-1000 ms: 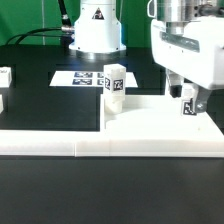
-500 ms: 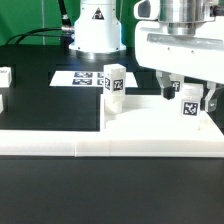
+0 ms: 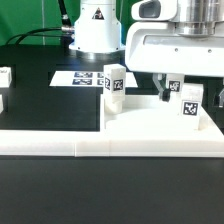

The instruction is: Assemble square table

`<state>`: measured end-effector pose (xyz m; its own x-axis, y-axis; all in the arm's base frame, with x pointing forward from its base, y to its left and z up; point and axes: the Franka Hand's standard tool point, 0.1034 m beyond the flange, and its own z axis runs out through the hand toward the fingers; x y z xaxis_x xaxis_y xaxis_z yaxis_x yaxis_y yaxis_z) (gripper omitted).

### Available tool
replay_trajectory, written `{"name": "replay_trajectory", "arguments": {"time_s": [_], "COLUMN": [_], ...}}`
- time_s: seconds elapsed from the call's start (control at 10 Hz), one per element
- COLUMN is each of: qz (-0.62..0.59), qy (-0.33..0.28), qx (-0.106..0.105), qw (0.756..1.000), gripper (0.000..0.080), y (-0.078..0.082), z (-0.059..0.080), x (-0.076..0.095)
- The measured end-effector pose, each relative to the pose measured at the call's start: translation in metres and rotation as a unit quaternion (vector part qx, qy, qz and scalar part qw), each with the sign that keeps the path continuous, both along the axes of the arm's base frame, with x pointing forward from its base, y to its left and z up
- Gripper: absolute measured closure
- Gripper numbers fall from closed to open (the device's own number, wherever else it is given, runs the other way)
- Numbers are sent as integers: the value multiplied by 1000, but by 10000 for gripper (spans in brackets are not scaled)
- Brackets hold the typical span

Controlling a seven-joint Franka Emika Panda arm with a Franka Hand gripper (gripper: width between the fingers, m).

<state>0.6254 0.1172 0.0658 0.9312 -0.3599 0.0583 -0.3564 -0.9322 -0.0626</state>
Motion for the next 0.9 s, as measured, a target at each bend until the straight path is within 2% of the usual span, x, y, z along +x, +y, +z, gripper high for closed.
{"name": "replay_trajectory", "arguments": {"time_s": [0.2, 0.3, 0.4, 0.5, 0.6, 0.7, 0.9], "qz": [-16, -19, -42, -89, -117, -149, -259], "qy": [1, 1, 2, 4, 5, 6, 15], "qx": [1, 1, 4, 8, 10, 13, 18], "qw": [1000, 1000, 999, 996, 993, 989, 966], "gripper": [151, 258, 258, 447, 447, 511, 511], "y": [0, -1, 0, 0, 0, 0, 2], "z": [0, 0, -1, -1, -1, -1, -1], "x": [0, 0, 0, 0, 0, 0, 0]}}
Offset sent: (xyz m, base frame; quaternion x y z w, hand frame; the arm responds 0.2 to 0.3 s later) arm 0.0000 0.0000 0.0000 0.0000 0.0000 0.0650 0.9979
